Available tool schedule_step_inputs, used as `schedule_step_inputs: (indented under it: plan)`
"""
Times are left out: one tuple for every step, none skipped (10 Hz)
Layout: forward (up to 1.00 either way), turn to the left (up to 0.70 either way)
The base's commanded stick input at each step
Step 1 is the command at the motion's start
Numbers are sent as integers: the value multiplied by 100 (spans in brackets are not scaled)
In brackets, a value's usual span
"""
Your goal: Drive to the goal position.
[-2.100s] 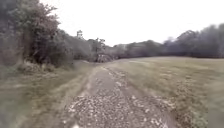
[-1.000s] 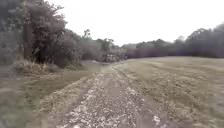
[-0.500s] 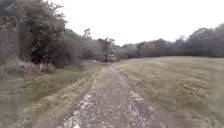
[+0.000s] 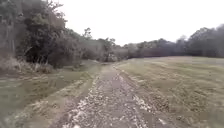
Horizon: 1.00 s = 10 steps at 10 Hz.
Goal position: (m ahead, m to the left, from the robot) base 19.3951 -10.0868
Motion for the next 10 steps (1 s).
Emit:
schedule_step_inputs:
  plan:
    - [60,-3]
    - [60,0]
    - [60,0]
    - [60,3]
    - [60,9]
    - [60,13]
    - [60,15]
    - [60,1]
    - [60,0]
    - [60,0]
